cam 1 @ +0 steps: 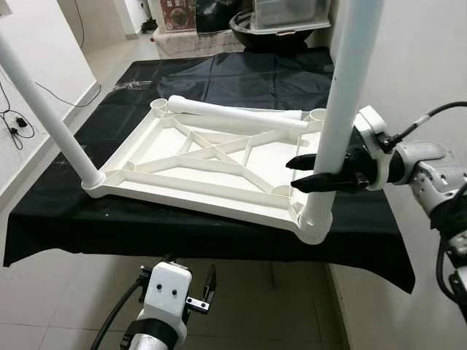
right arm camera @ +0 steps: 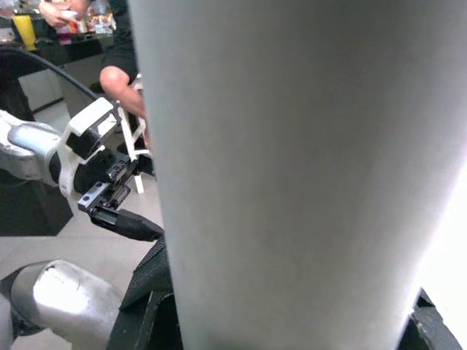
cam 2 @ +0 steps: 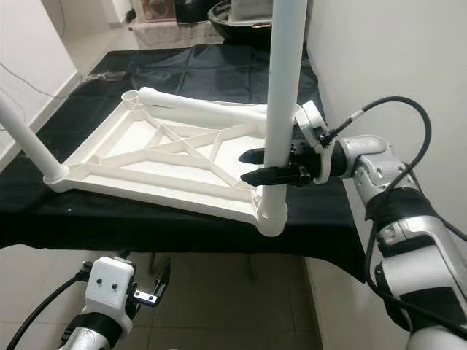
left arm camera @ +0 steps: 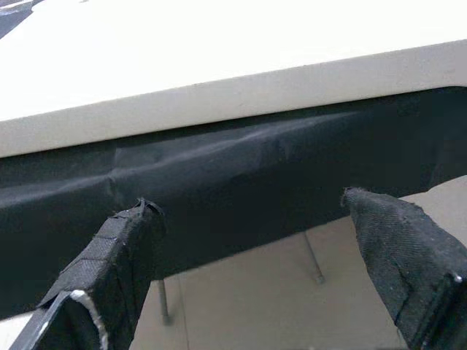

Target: Building children table

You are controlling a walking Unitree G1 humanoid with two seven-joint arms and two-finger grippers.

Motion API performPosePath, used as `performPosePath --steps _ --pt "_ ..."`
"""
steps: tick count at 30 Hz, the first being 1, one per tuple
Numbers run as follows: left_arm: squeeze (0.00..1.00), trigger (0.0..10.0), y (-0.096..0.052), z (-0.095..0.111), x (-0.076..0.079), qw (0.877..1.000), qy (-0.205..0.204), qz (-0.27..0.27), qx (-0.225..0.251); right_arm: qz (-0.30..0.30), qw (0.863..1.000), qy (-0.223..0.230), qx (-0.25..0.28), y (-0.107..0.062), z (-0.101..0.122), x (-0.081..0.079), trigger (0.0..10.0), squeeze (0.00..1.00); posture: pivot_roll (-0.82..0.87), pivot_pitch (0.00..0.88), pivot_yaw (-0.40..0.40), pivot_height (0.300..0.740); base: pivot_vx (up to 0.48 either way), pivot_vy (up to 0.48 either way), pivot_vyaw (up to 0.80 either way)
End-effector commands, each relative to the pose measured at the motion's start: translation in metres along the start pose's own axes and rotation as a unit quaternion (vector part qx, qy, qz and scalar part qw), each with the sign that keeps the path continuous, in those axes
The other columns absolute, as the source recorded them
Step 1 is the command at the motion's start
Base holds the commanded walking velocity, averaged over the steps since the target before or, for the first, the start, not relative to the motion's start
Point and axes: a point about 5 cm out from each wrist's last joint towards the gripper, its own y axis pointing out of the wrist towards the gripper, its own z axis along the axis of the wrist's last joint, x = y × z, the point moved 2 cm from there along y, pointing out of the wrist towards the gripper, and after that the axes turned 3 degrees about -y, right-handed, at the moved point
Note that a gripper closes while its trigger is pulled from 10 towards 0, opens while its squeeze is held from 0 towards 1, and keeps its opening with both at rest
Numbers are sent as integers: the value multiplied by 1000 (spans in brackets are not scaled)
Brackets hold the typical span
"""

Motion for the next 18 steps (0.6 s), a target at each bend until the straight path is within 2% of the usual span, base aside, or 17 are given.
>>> performPosePath --steps 1,11,18 --pt "0 10000 -1 -4 0 1000 4 2 -11 15 999 26 -29 8 -19 -4 10000 0 29 135 57 740 0 0 0" --pt "0 10000 -1 -4 0 1000 2 4 -10 8 999 22 -38 10 -21 1 10000 0 29 144 53 740 0 0 0" --pt "0 10000 -3 -3 2 1000 2 4 -9 -5 997 17 -71 9 -28 6 10000 0 30 159 52 740 0 0 0"
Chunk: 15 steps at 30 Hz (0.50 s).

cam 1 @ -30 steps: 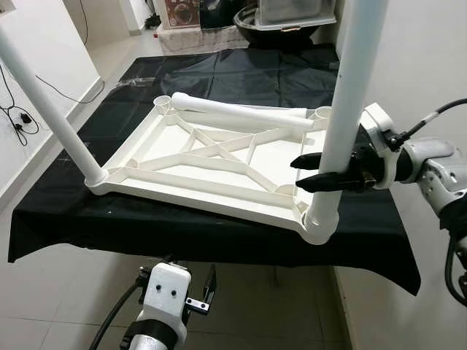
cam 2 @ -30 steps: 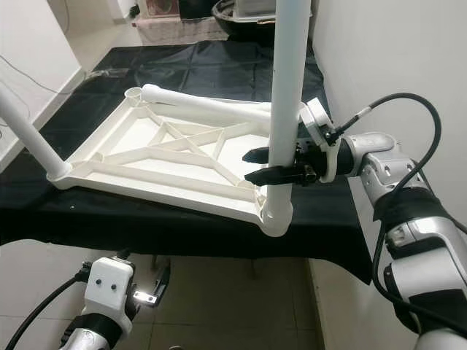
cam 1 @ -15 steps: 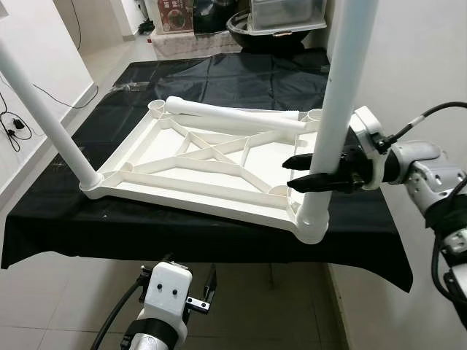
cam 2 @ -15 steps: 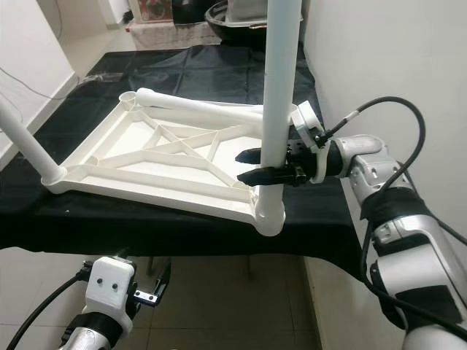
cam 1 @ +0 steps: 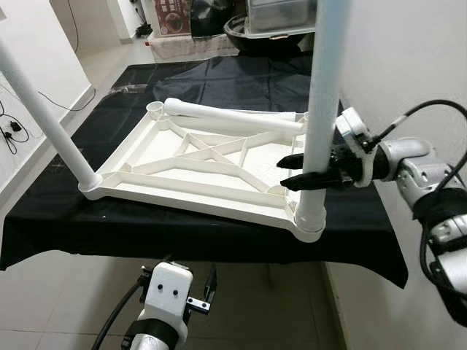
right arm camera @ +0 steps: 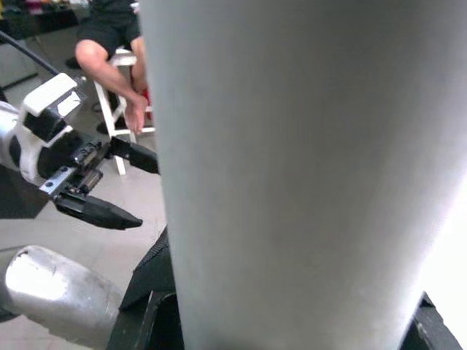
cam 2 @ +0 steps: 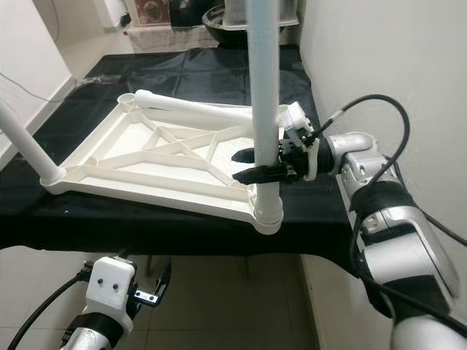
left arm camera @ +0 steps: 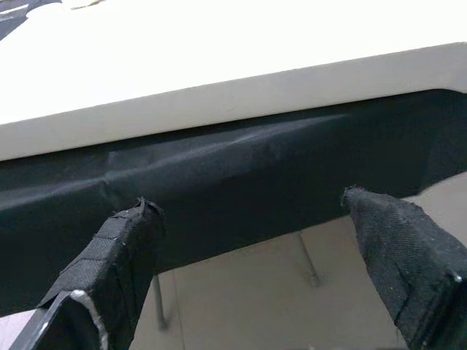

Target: Building children table

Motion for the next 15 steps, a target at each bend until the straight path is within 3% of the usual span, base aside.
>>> performPosePath --steps 1,9,15 --pt "0 10000 -3 -3 0 1000 5 2 -9 8 999 29 -35 1 -22 -6 10000 0 30 159 52 740 0 0 0" --pt "0 10000 -4 -3 0 1000 4 3 -11 21 999 42 -17 5 -19 -9 10000 0 33 163 50 740 0 0 0" --pt "0 10000 -3 -4 0 1000 4 2 -12 -33 999 21 -20 19 -27 1 10000 0 33 163 50 740 0 0 0"
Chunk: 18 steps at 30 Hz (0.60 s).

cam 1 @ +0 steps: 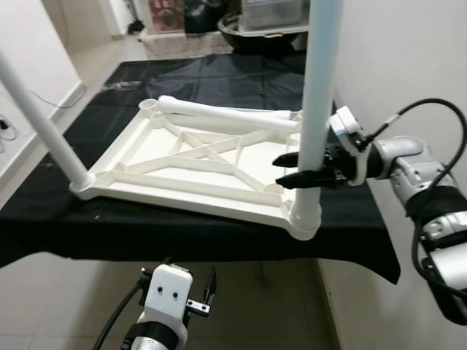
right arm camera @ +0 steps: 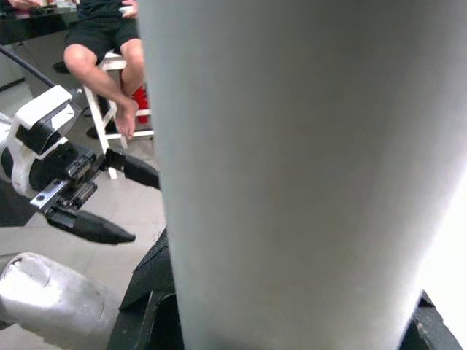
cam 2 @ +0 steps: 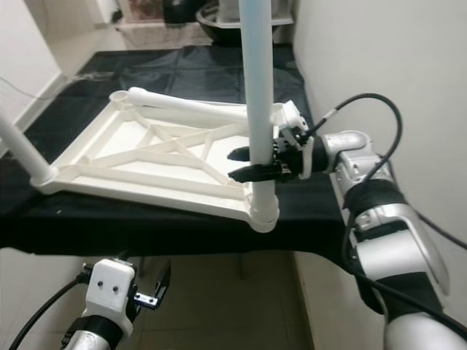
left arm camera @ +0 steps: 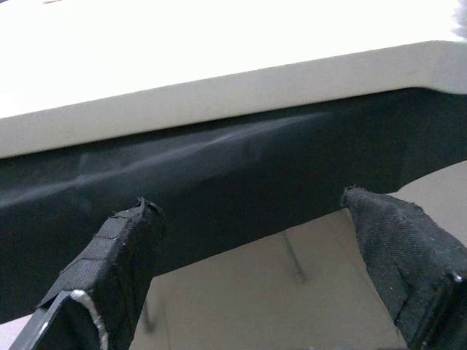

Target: Building children table

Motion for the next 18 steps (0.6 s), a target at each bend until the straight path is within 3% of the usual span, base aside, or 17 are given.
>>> performPosePath --steps 1,7,18 --pt "0 10000 -2 -2 -1 1000 6 4 -8 -61 997 23 -35 15 -32 2 10000 0 29 168 51 740 0 0 0" --pt "0 10000 -1 -2 -1 1000 6 6 -6 -132 991 19 -20 28 -40 10 10000 0 31 166 48 740 0 0 0" --pt "0 10000 -1 -2 -1 1000 3 6 -6 -152 988 17 -29 33 -46 10 10000 0 24 170 47 740 0 0 0"
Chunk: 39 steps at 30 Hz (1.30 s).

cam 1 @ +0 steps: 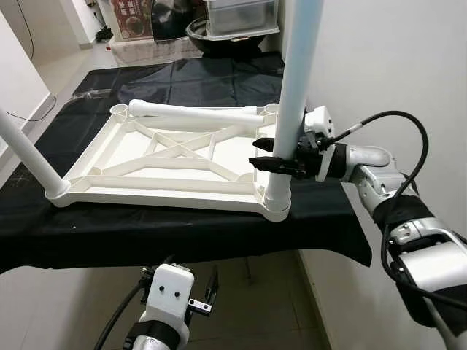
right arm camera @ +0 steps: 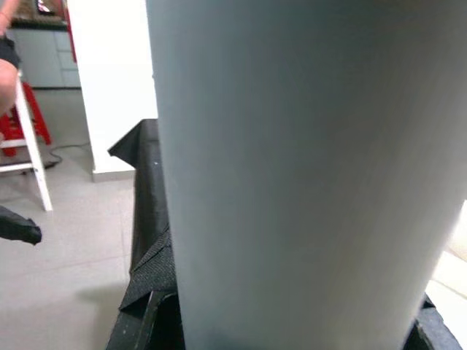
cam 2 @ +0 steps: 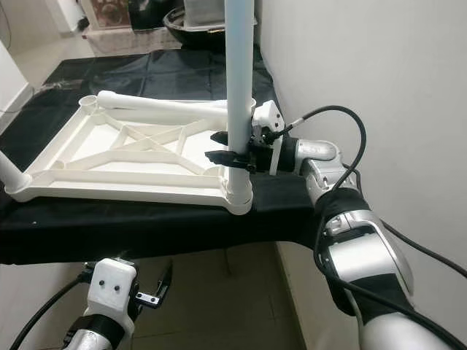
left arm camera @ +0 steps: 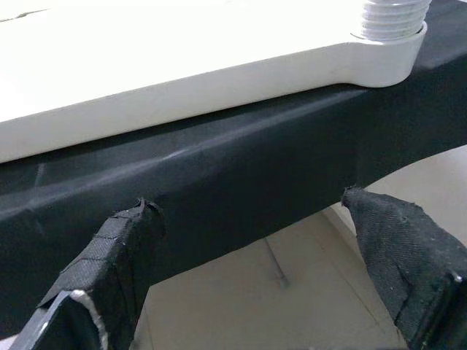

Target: Building children table

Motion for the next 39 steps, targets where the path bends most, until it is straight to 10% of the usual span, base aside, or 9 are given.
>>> performPosePath --steps 1,15,24,39 --pt "0 10000 -2 -3 -2 1000 5 5 -9 -9 997 37 -67 -4 -36 -11 10000 0 24 170 47 740 0 0 0" --pt "0 10000 -1 -1 1 1000 3 6 -7 -53 990 66 -115 38 -42 -11 10000 0 23 168 30 740 0 0 0" --pt "0 10000 -2 -1 4 1000 2 5 -6 -219 964 113 -101 40 -43 10 10000 0 25 160 24 740 0 0 0" --pt "0 10000 -1 -2 4 1000 3 3 -6 -331 931 131 -77 35 -45 20 10000 0 20 141 24 740 0 0 0"
